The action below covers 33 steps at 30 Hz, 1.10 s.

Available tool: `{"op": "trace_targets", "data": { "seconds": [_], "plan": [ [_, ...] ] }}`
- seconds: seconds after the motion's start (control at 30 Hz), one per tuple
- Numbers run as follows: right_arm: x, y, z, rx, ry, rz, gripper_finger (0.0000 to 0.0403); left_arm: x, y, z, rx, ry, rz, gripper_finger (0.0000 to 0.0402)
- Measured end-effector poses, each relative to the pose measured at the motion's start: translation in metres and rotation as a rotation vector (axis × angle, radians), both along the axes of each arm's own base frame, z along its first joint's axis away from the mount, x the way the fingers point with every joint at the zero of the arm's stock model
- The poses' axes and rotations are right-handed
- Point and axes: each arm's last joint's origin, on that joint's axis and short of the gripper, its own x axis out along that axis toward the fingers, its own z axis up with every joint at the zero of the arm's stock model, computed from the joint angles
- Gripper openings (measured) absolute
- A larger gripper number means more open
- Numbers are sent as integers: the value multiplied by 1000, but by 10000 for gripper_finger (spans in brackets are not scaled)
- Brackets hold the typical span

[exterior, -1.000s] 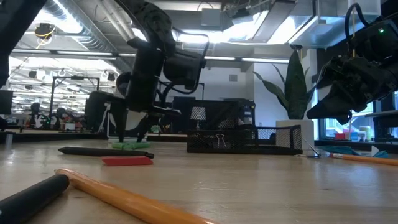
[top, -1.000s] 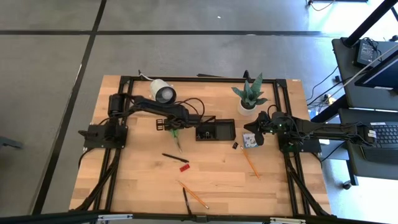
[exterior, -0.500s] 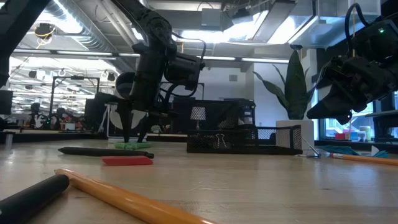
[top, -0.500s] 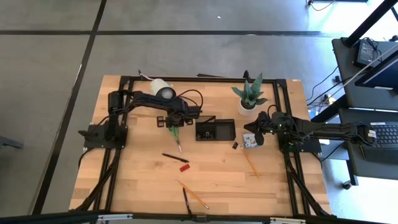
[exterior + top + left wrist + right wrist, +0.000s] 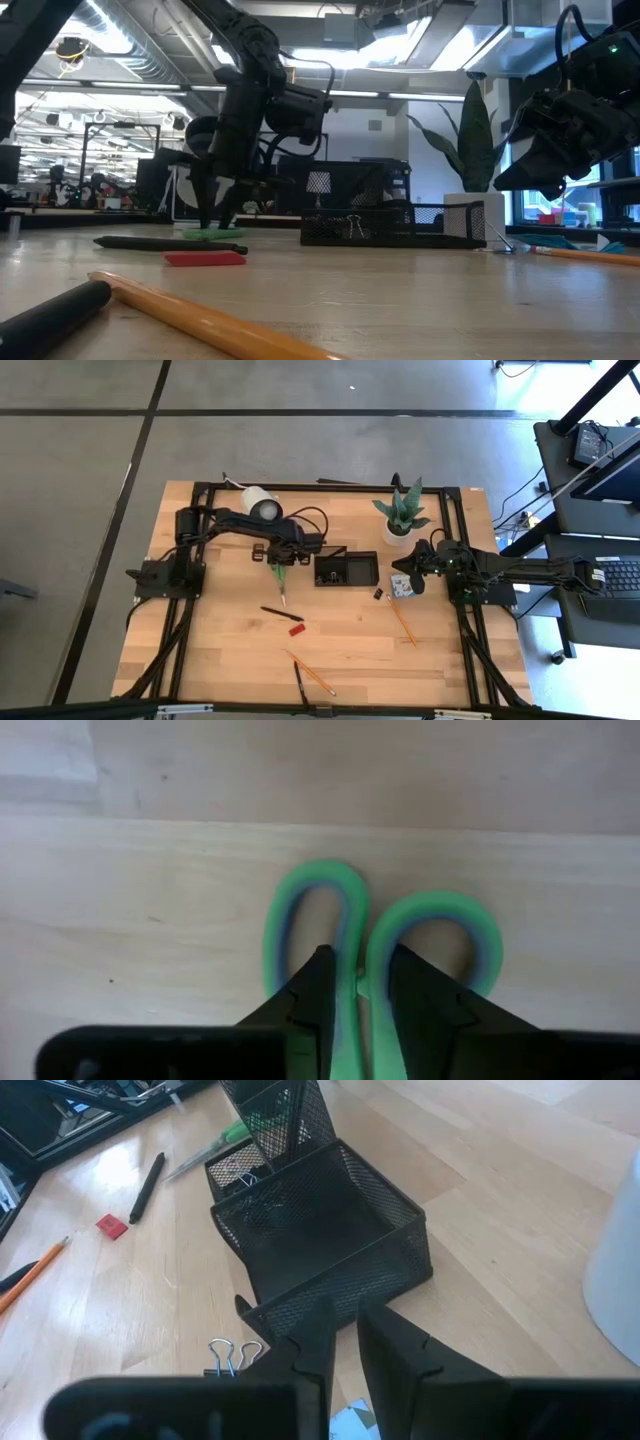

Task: Pick and place office supplies into organizer
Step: Put the green scissors in the desk organizer

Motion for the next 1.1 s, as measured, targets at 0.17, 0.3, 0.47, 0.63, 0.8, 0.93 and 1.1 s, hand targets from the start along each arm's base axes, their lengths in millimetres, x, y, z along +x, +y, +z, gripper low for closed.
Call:
{"op": "trace_targets", "data": {
  "seconds": [0.17, 0.3, 0.47, 0.63, 0.8, 0.93, 1.1],
  "plan": [
    [0, 0, 0, 0, 0, 0, 51, 6, -4, 6, -11, 10, -142, 67],
    [0, 0, 0, 0, 0, 0, 51, 9, -7, 8, -28, 16, -272, 66],
    [0, 0, 0, 0, 0, 0, 51, 14, -14, 12, -59, 1, -380, 64],
    [0, 0, 0, -1, 0, 0, 51, 20, -25, 17, -89, 0, -619, 59],
    [0, 0, 0, -1, -1, 0, 51, 22, -36, 17, -106, 13, -799, 42],
    [0, 0, 0, -2, -1, 0, 51, 24, -41, 18, -114, 0, -836, 12],
    [0, 0, 0, -1, 0, 0, 51, 24, -41, 18, -115, 4, -871, 5]
  ]
}}
